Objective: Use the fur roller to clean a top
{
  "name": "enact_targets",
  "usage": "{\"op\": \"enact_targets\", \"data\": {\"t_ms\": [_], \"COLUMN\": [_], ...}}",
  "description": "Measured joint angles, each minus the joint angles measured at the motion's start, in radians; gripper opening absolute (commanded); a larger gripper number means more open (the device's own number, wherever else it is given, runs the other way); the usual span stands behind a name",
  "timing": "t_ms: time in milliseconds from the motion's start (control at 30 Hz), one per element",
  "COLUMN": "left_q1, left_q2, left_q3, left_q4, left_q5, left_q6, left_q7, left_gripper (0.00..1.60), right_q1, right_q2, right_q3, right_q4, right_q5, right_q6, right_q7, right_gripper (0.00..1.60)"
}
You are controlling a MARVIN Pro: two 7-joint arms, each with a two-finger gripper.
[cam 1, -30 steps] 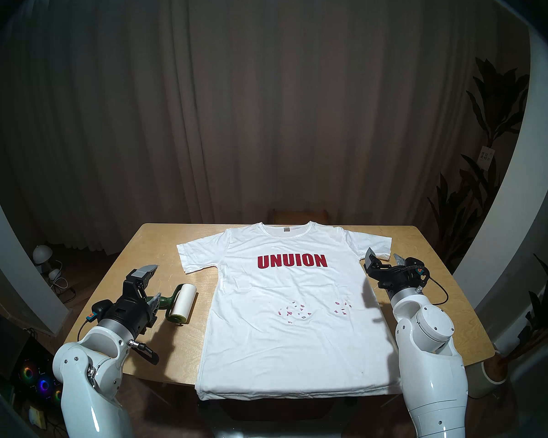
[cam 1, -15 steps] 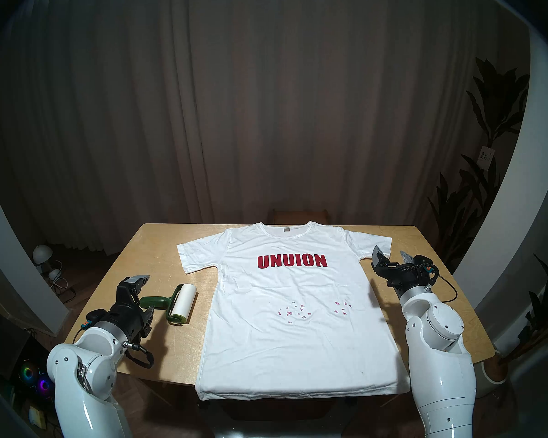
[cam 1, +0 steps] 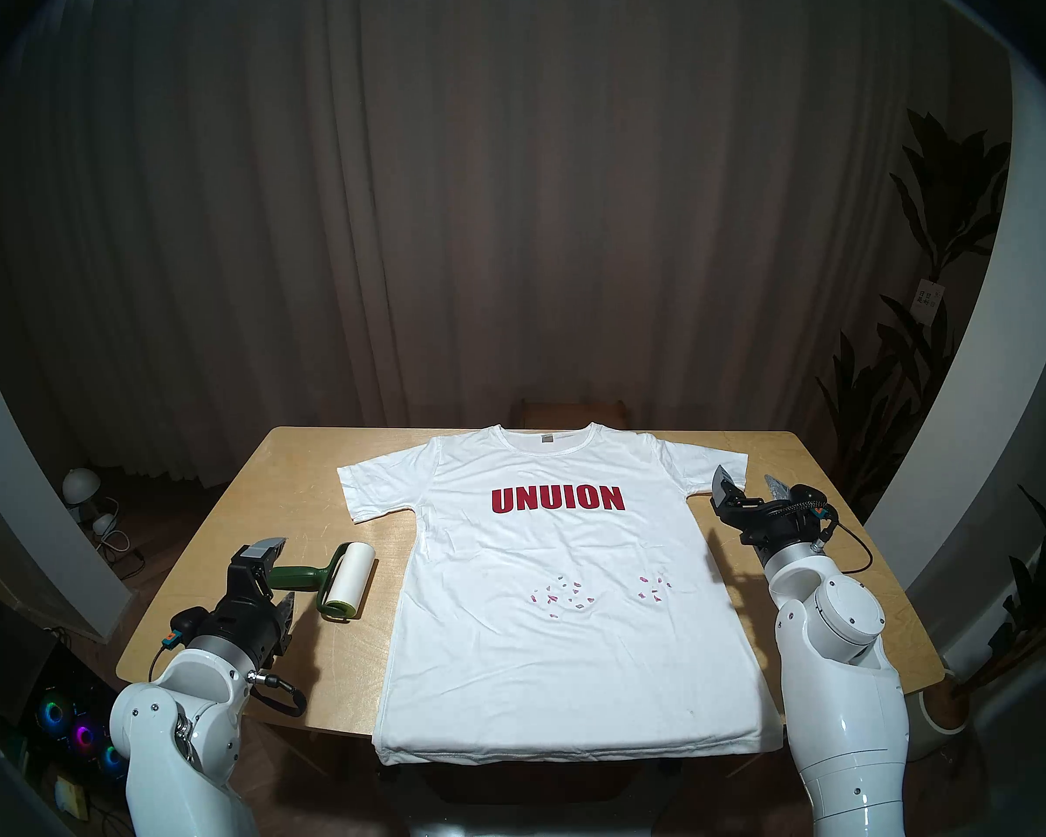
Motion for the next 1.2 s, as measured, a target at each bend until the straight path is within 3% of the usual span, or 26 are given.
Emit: {"op": "enact_targets", "data": {"t_ms": [567, 1200], "left_q1": [-0.046, -0.156], "left_q2": [0.026, 0.107], "left_q3": [0.029, 0.033], "left_q4": [0.099, 0.208], "left_q5": [0.043, 0.052], "left_q6": [-0.073, -0.054], "left_q7": [-0.015, 0.041], "left_gripper": [1.6, 1.6], "right_q1": [0.015, 0.027], "right_q2": [0.024, 0.022], "right_q3": [-0.031, -0.055], "right_q4": [0.004, -0.022], "right_q5": [-0.044, -0.085], "right_q6": [0.003, 0.021], "right_q7": [0.01, -0.037], "right_gripper": [1.6, 1.6]}}
